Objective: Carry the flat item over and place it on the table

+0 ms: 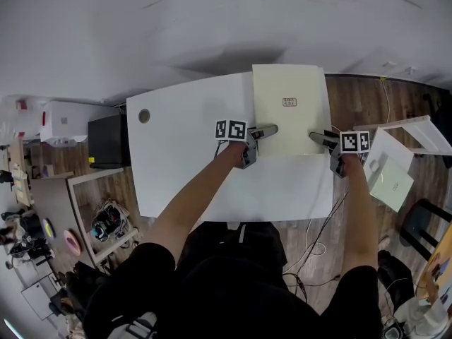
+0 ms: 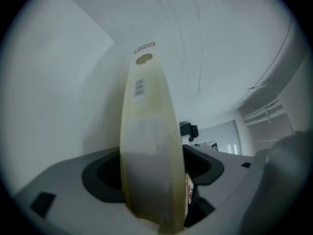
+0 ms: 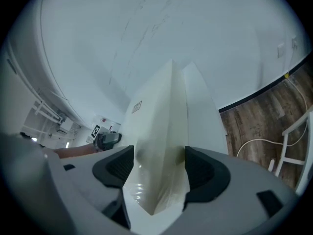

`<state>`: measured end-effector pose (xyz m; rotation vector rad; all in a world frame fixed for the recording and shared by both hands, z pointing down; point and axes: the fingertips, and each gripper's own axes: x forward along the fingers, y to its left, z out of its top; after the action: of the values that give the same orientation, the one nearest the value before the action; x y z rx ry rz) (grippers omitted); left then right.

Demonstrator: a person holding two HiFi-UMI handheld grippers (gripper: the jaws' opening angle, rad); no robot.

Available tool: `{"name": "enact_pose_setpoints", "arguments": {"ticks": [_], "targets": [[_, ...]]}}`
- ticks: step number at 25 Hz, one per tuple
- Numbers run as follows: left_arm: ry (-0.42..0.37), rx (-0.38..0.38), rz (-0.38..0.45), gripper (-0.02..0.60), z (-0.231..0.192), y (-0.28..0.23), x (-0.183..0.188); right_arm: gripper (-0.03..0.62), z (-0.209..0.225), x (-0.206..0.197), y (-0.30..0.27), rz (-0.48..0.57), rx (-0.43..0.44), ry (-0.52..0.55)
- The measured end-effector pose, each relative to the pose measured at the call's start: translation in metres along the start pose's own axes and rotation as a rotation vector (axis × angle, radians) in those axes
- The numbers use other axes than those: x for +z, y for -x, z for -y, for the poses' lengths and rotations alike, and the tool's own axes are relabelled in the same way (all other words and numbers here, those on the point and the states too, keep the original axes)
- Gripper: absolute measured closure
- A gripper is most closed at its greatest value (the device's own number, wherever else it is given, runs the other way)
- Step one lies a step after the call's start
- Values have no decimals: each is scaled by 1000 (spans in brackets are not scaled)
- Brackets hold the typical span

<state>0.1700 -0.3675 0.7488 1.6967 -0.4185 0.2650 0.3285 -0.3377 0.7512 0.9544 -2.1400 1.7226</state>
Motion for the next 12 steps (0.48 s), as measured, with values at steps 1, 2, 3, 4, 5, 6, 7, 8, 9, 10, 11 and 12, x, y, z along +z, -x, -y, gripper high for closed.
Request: {"name": "enact_pose_setpoints", "arguments": {"ticks": [1,2,3,4,5,6,7,8,9,10,11,12], "targets": [[-3,4,-3,232,0,0,0,281,1,-2,-1,-8,-19,9],[-6,7,-2,229,1,0,-1,281,2,-3,-1,-15,-36,9],[-7,10,8,226,1,0,0,281,3,-4,-1,-16,-48,5],[-5,13,29,221,1,2,1,283,3,-4,0,-11,-57,4],[-2,17,61,213,0,4,4,283,4,-2,1,-1,-66,6],[-1,24,94,212,-1,8,7,283,5,-1,2,10,-76,11],[-5,31,119,209,-3,11,9,283,7,0,3,21,-88,14],[-15,41,133,204,-5,15,11,283,9,1,4,31,-100,16],[-29,51,137,204,-6,18,11,283,11,2,6,40,-110,16],[-43,59,136,202,-7,20,11,283,13,3,9,48,-117,13],[-55,61,130,202,-5,22,11,283,14,3,11,56,-120,7],[-63,54,122,202,-3,22,10,283,15,3,14,64,-122,-3]]}}
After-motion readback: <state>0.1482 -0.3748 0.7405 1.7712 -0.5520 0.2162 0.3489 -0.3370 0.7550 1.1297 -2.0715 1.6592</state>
